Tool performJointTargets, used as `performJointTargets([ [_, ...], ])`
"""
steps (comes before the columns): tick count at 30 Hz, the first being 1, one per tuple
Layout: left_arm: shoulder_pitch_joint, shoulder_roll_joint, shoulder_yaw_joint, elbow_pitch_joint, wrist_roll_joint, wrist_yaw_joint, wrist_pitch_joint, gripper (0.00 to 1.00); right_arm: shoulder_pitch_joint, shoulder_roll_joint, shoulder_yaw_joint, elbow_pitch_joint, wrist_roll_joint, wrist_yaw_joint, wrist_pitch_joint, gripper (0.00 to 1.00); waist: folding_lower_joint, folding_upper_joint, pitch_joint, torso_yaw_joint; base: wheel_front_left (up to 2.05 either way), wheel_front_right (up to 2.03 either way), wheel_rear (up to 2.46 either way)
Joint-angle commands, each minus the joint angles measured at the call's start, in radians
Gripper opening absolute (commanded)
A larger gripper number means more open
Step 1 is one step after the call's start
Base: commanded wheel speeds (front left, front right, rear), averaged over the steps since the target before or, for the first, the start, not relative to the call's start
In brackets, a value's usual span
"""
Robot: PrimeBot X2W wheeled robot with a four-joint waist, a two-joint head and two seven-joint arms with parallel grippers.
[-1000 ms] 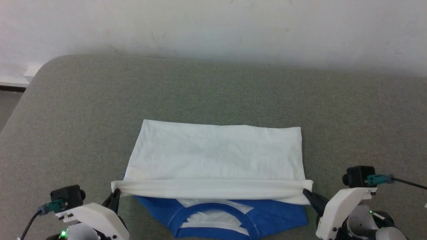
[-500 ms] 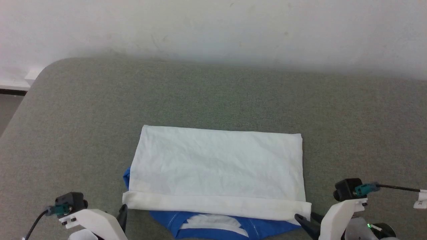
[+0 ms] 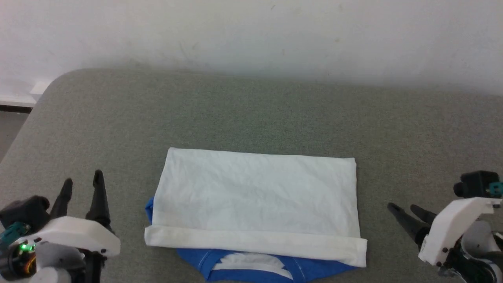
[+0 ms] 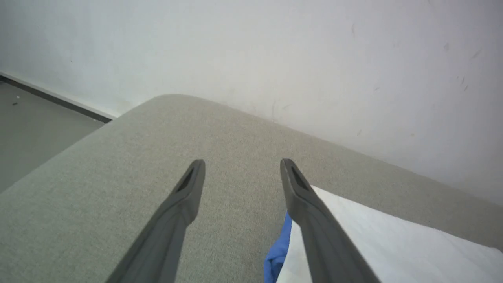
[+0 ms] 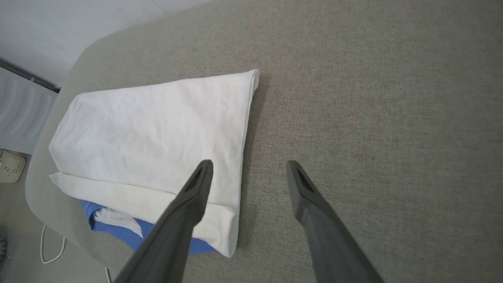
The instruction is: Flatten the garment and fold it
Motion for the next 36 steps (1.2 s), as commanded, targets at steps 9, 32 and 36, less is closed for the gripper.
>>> performJointTargets([
  [9, -0.112, -0.042, -0.055, 0.022, 0.209, -0.127, -0.235, 1.00, -0.159, -0.068, 0.148, 0.202, -0.058, -0.001, 0.117, 1.00, -0.0001, 0.0000, 0.058, 0.015, 0.00, 0.00, 0.00],
  [32, -0.164, -0.277, 0.071, 0.105, 0.415, -0.315, -0.240, 1.00, -0.349, -0.061, 0.432, 0.503, -0.013, -0.001, -0.014, 0.00, -0.0001, 0.0000, 0.151, 0.041, 0.00, 0.00, 0.00],
  [36, -0.165, -0.292, 0.082, 0.122, 0.423, -0.330, -0.240, 1.00, -0.349, -0.094, 0.418, 0.529, -0.010, -0.001, -0.019, 0.00, -0.0001, 0.0000, 0.143, 0.031, 0.00, 0.00, 0.00],
])
